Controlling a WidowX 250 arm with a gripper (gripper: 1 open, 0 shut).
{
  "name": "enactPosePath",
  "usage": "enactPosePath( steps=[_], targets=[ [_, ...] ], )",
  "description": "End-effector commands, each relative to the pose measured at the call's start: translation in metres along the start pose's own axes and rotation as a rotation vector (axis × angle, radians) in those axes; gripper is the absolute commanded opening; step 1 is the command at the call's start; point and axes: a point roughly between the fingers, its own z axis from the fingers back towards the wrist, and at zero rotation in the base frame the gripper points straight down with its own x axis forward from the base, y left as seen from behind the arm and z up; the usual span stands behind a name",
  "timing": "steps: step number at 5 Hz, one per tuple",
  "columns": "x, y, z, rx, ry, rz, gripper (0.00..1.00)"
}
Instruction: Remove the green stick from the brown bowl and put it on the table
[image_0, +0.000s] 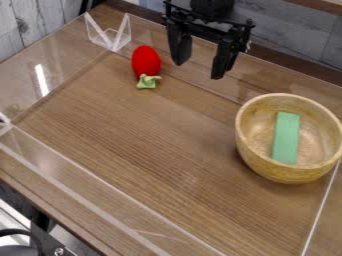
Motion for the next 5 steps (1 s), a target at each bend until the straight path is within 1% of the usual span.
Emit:
enactPosePath(
  steps=[1,2,3,4,5],
  targets=[
    [0.003,-0.001,-0.015,-0.005,0.022,-0.019,1.0],
    [0.008,-0.023,-0.028,-0.016,0.022,-0.047,1.0],
    [0.012,-0.053,-0.034,-0.026,0.011,-0.022,1.0],
    [0.014,-0.079,-0.04,-0.04,-0.003,0.015,1.0],
    [0.02,-0.094,-0.037,-0.051,-0.023,0.063,1.0]
  ],
)
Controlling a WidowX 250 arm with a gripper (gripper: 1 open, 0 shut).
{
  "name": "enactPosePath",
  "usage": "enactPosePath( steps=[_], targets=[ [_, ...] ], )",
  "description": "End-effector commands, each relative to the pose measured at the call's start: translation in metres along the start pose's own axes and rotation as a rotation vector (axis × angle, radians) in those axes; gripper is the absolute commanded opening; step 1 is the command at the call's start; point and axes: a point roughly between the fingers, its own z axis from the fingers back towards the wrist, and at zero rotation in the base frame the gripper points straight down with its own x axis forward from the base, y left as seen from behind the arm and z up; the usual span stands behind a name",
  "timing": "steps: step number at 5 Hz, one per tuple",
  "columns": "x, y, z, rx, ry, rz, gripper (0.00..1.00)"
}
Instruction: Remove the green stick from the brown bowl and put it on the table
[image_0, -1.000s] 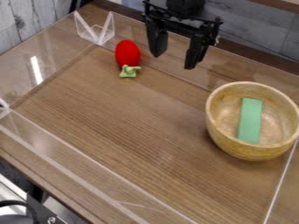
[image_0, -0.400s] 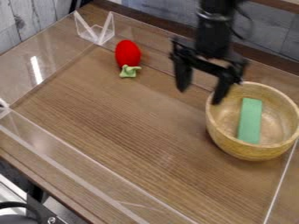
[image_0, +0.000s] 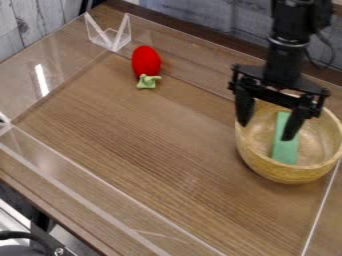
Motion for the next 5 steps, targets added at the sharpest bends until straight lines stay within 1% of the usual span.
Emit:
enactPosePath(
  steps=[1,2,3,4,5],
  targets=[
    [0.015,-0.009,0.019,-0.037,-0.075,0.046,0.0],
    [0.01,-0.016,0.024,-0.047,-0.078,0.07,0.0],
    [0.004,-0.024,0.027,-0.05,-0.07,0.059,1.0],
    [0.002,-0.035,0.019,-0.048,-0.06,-0.014,1.0],
    [0.004,-0.042,0.009,-0.041,-0.051,-0.078,1.0]
  ],
)
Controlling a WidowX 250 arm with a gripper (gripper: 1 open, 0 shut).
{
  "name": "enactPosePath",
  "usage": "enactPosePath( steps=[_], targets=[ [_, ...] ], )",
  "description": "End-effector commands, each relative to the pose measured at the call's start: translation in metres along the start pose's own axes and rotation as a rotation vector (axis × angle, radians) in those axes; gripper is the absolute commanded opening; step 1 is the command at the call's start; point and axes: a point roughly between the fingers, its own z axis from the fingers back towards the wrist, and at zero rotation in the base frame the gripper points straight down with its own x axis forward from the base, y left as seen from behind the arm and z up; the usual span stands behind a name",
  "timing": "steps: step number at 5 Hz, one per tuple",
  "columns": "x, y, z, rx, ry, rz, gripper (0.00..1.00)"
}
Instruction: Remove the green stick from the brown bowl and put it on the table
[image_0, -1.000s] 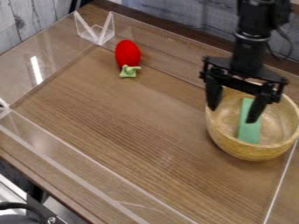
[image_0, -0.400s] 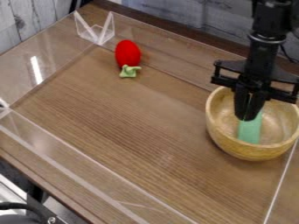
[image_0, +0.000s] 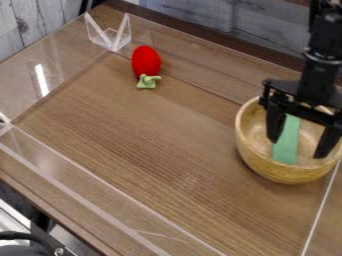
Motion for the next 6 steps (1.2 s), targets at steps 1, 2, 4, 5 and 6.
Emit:
enactPosePath(
  steps=[1,2,4,5,6],
  targets=[
    [0.009,-0.001,0.005,-0.02,-0.063,-0.015,1.0],
    [0.011,0.005,-0.007,-0.015,-0.06,-0.009,1.0],
    [0.018,0.02,-0.016,-0.015,-0.065,0.053,1.0],
    [0.021,0.027,-0.013,-0.019,-0.072,0.107,1.0],
    [0.022,0.022,-0.013,-0.02,-0.075,0.096,1.0]
  ],
)
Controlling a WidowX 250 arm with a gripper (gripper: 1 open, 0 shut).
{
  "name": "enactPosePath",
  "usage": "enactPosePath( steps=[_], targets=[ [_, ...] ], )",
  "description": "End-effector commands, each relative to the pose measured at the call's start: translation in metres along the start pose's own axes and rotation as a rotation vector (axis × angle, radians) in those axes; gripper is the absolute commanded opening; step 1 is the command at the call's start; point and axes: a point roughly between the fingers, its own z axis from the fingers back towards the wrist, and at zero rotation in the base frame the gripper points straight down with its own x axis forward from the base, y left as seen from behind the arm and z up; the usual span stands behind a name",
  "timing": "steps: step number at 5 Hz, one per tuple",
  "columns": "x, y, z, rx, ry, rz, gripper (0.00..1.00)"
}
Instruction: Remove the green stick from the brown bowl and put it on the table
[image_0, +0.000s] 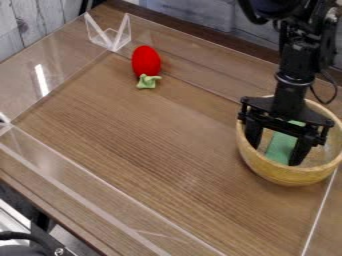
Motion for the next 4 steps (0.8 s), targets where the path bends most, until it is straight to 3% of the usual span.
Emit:
enactPosePath(
  steps=[1,2,3,4],
  targets=[
    [0.01,-0.011,0.018,-0.02,-0.064,-0.02,0.0],
    [0.017,-0.013,0.023,-0.035,-0.076,0.041,0.0],
    [0.021,-0.016,0.029,-0.045,-0.085,0.091,1.0],
    [0.022,-0.012,0.035,-0.04,-0.084,0.109,0.0]
  ],
)
